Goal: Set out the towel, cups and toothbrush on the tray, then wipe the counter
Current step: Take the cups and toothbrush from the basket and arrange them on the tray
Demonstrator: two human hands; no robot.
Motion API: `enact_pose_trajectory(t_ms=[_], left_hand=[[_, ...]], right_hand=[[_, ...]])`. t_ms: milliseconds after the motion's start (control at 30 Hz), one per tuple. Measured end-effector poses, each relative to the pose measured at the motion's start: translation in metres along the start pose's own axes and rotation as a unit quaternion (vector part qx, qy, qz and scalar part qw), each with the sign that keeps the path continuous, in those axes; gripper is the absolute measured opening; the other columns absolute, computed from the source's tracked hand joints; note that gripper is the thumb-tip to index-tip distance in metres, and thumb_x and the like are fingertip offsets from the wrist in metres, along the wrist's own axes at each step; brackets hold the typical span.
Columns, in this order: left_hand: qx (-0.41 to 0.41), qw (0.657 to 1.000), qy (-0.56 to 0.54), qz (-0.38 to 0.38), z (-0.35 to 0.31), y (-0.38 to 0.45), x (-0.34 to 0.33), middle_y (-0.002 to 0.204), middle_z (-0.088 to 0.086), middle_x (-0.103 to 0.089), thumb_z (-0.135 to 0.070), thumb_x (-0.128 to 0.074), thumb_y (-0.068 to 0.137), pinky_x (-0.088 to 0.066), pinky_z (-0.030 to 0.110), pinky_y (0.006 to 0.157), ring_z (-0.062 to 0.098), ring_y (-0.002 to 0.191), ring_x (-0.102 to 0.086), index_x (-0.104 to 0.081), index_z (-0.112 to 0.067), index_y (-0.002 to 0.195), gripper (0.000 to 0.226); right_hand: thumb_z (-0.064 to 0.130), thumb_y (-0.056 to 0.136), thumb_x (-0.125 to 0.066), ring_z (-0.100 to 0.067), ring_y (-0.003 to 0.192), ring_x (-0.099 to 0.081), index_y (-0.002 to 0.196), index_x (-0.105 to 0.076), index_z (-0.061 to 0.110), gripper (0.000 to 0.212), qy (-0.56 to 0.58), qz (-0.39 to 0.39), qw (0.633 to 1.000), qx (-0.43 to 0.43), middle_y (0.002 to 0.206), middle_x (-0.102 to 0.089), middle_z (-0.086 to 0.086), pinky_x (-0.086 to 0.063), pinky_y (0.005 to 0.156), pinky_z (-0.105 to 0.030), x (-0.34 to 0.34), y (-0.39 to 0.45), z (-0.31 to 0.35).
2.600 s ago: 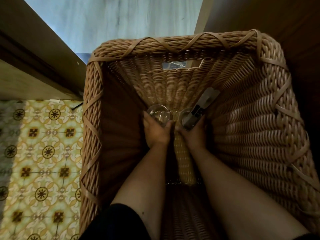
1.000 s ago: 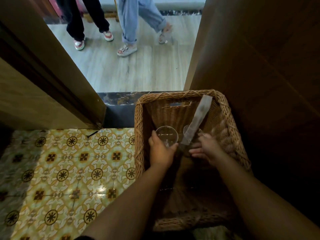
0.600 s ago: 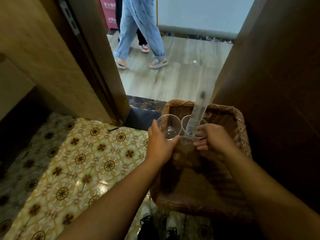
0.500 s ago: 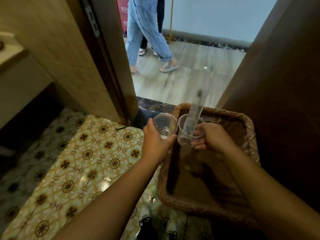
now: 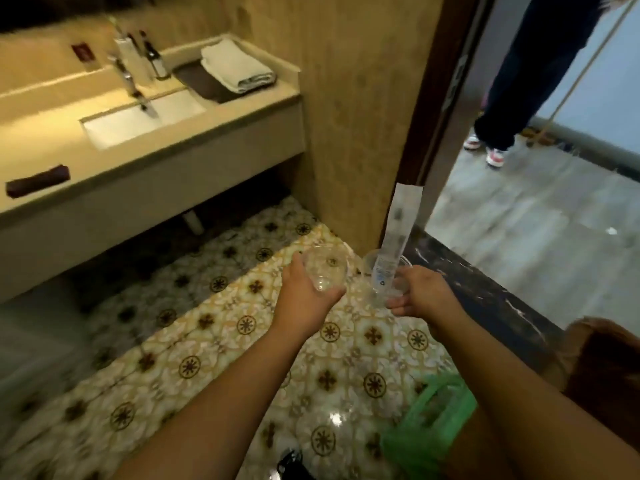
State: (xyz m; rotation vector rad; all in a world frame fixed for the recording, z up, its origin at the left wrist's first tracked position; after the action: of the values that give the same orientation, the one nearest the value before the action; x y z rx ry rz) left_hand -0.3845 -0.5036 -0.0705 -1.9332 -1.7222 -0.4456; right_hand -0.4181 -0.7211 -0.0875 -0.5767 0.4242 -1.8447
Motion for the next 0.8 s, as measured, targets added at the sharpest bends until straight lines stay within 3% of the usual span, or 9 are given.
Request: enact_pose_trajectory(t_ms=[33,100,167,300,467,600,800], left_hand=[[0.011,1.0,0.011,-0.012,0.014,0.015,0.019,0.149,0.005,-0.034,-0.046,-0.081,0.073,-0.036,0.027,0.098,0.021,0.13,-0.042,-0.028,-0.02,0.149,0.096],[0.035,0.999,0.024,-0.034,0.038,0.047,0.055,0.156,0.006,-0.027,-0.049,-0.079,0.075,-0.031,0.024,0.095,0.023,0.135,-0.039,-0.017,-0.019,0.154,0.105],[0.055,0.997,0.028,-0.047,0.059,0.076,0.089,0.159,0.006,-0.021,-0.05,-0.078,0.076,-0.03,0.024,0.096,0.023,0.138,-0.037,-0.01,-0.018,0.156,0.109],[0.061,0.995,0.032,-0.075,0.085,0.133,0.142,0.159,0.005,-0.021,-0.05,-0.079,0.076,-0.031,0.025,0.099,0.022,0.139,-0.036,-0.01,-0.017,0.156,0.111],[0.079,0.991,0.019,-0.102,0.102,0.205,0.177,0.159,0.002,-0.022,-0.054,-0.078,0.074,-0.027,0.024,0.094,0.021,0.139,-0.034,-0.01,-0.022,0.156,0.111],[0.089,0.989,0.008,-0.119,0.106,0.272,0.192,0.157,0.002,-0.025,-0.052,-0.079,0.074,-0.031,0.025,0.093,0.02,0.136,-0.038,-0.013,-0.023,0.155,0.109],[0.099,0.983,-0.008,-0.154,0.093,0.391,0.214,0.153,0.007,-0.029,-0.047,-0.081,0.075,-0.032,0.025,0.096,0.021,0.133,-0.04,-0.016,-0.015,0.155,0.108]], right_hand=[[0.028,0.1,-0.038,-0.028,0.065,-0.073,0.121,-0.06,0.014,0.033,-0.001,0.011,1.0,-0.001,0.094,-0.071,-0.015,-0.063,0.068,-0.043,-0.026,0.014,0.008],[0.03,0.1,-0.039,-0.023,0.055,-0.071,0.119,-0.058,0.012,0.032,-0.006,0.026,1.0,-0.003,0.098,-0.07,-0.02,-0.062,0.055,-0.035,-0.073,0.04,0.024],[0.032,0.1,-0.041,-0.02,0.047,-0.068,0.114,-0.057,0.01,0.031,-0.016,0.039,0.999,-0.007,0.087,-0.072,-0.025,-0.056,0.045,-0.028,-0.116,0.06,0.044],[0.037,0.099,-0.04,-0.027,0.063,-0.071,0.105,-0.059,0.015,0.029,-0.038,0.064,0.997,0.007,0.076,-0.075,-0.018,-0.06,0.071,-0.045,-0.187,0.097,0.087],[0.031,0.099,-0.039,-0.02,0.06,-0.073,0.105,-0.058,0.023,0.022,-0.045,0.101,0.992,0.062,0.102,-0.067,-0.006,-0.061,0.058,-0.034,-0.251,0.145,0.147],[0.027,0.1,-0.035,-0.018,0.06,-0.07,0.108,-0.058,0.024,0.025,-0.062,0.119,0.988,0.077,0.087,-0.069,-0.002,-0.058,0.055,-0.03,-0.284,0.199,0.192],[0.024,0.101,-0.032,-0.014,0.054,-0.067,0.112,-0.06,0.019,0.03,-0.077,0.156,0.98,0.094,0.093,-0.072,-0.01,-0.055,0.05,-0.027,-0.323,0.301,0.273]])
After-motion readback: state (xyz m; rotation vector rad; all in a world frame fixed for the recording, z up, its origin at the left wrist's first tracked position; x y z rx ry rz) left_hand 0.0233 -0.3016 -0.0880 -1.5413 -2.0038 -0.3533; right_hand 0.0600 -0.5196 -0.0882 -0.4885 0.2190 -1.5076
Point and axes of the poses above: each hand's wrist, its own y-axis towards the middle knuckle, its own x-axis out of the back of the hand, z = x × y, the point moved 5 cm from there along y, towards the middle knuckle
